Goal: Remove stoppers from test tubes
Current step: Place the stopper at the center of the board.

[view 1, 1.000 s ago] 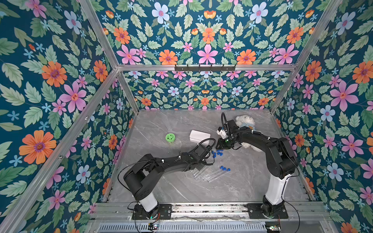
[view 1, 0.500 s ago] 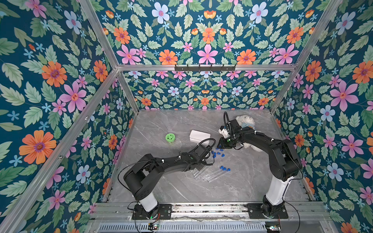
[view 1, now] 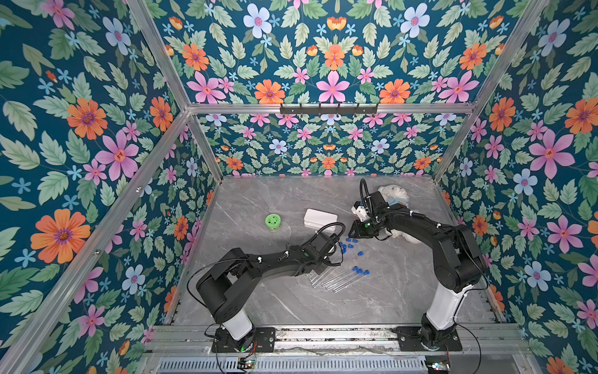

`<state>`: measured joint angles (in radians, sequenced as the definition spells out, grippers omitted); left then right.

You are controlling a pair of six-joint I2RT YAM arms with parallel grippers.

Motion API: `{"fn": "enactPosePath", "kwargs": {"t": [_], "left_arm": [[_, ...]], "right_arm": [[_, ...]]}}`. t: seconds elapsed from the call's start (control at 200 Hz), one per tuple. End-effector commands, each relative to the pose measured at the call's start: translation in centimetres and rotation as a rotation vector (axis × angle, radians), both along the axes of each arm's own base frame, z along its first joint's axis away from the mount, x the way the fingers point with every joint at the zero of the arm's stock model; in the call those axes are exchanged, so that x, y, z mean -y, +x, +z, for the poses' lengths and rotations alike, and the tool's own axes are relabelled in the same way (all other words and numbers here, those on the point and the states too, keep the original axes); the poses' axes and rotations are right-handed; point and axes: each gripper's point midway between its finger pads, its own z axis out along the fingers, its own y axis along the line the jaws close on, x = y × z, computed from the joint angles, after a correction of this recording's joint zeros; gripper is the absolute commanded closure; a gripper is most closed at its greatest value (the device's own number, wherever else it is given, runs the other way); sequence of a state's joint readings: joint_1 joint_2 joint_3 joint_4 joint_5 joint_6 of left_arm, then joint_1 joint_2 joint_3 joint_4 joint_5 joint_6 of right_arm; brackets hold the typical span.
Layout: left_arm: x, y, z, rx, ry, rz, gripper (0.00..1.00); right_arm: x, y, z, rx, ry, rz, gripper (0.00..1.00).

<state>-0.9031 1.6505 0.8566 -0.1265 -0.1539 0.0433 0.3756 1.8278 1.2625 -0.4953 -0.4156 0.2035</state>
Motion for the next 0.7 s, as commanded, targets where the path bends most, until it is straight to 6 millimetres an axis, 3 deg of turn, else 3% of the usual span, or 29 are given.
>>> {"fn": "enactPosePath", "kwargs": {"t": [0.0, 0.445, 0.695], "left_arm": [[0.3, 0.0, 0.4, 0.003, -0.022, 0.004, 0.73], [-0.2, -0.5, 2.6, 0.028, -0.043, 0.006, 0.72], [2.6, -3.4, 3.9, 0.023, -0.106, -0.101, 0.70]], "right_arm": [[0.0, 0.2, 0.6, 0.022, 0.009, -0.004, 0.66], [0.3, 0.4, 1.3, 0.041, 0.024, -0.020, 0.62], [0.7, 0.7, 2.3, 0.048, 0.109, -0.056, 0.48]]}}
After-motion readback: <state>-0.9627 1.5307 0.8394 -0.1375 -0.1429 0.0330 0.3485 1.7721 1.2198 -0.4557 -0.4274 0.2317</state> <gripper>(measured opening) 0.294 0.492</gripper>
